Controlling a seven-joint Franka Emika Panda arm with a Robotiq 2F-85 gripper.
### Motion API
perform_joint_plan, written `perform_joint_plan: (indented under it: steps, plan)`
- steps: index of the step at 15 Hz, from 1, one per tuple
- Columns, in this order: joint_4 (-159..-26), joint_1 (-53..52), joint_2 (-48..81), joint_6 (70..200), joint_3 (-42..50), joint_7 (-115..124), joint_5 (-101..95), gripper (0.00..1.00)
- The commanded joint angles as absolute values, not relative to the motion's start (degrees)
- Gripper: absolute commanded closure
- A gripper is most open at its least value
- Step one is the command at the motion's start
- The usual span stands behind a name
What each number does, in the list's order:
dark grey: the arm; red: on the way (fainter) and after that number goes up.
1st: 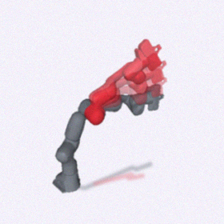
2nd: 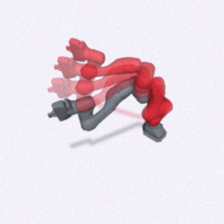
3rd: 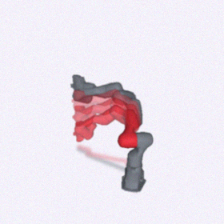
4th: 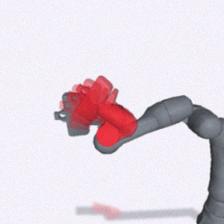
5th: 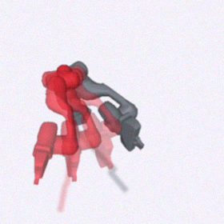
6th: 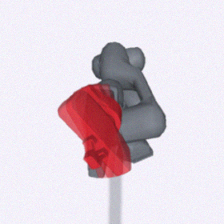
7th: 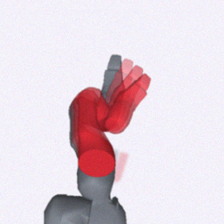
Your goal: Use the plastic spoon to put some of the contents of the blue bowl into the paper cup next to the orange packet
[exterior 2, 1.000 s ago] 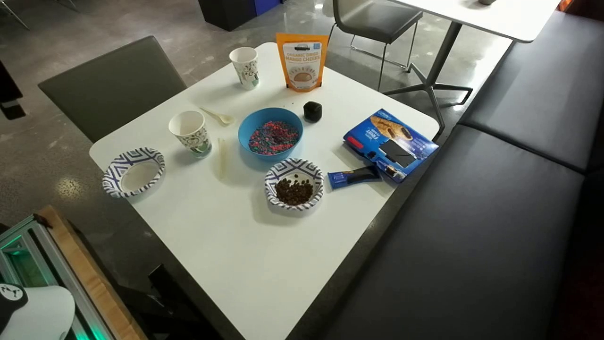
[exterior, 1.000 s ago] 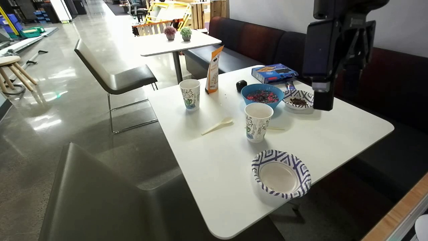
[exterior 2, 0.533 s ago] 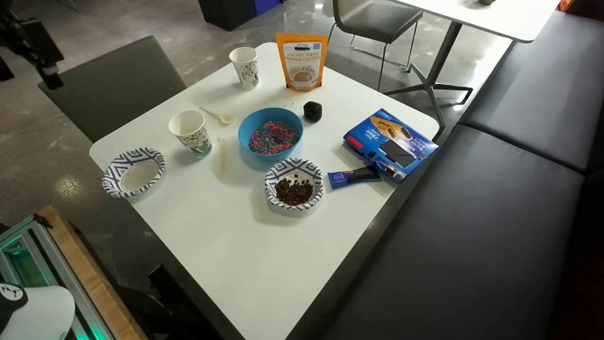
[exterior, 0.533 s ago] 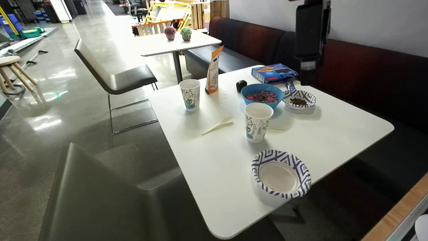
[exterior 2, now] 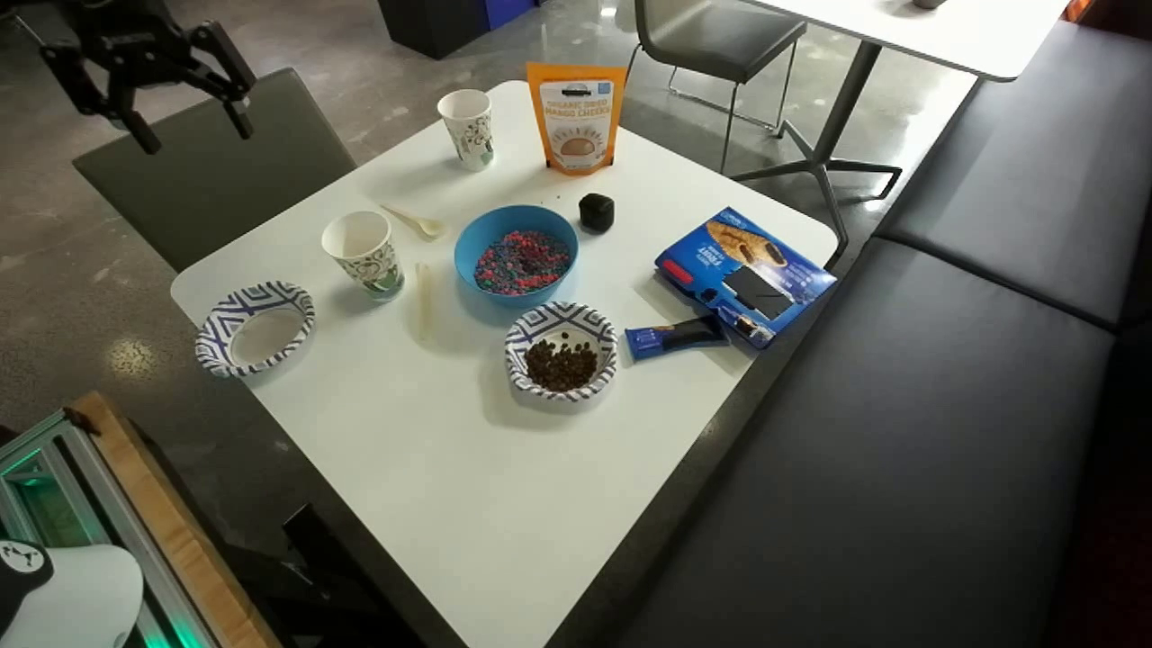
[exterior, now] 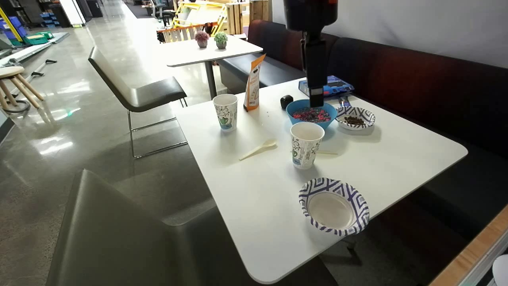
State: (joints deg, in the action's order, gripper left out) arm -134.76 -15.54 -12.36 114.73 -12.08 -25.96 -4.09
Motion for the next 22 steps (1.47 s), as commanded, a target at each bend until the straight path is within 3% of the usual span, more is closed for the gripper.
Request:
perform_joint_plan:
  steps: [1, 10, 17, 22]
  plan:
    - [-132.04, -15.43, -5.00, 122.12, -10.80, -36.52, -6.65, 0.00]
    - [-124.23, -12.48, 8.11, 126.34, -10.98, -56.18, -9.30, 0.00]
    - [-124.51, -12.19, 8.37, 126.83, -11.10, -53.72, -9.04, 0.00]
    - [-121.81, -15.44, 13.89, 126.12, -11.38, -38.67, -26.82, 0.00]
